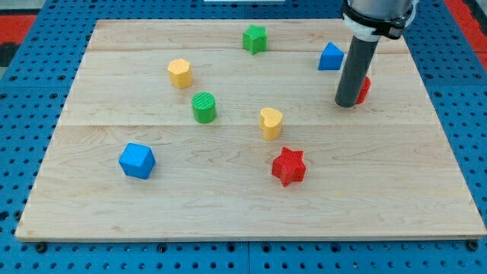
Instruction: Move the yellow heart diagonally in between the green circle and the red star
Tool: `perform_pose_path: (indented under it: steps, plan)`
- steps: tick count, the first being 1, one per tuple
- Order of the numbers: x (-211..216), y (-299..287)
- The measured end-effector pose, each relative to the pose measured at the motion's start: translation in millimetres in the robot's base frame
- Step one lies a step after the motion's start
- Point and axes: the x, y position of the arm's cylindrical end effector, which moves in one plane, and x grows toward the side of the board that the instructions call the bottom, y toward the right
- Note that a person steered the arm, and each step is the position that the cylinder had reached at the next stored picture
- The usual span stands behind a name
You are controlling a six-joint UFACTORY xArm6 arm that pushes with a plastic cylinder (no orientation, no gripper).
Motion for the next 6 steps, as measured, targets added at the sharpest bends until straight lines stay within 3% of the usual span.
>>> perform_pose_path:
  steps: [1, 3, 4, 5, 6]
  plan:
    - [10, -25]
    - [36, -130]
    - [48, -132]
    - [30, -82]
    - [73, -11]
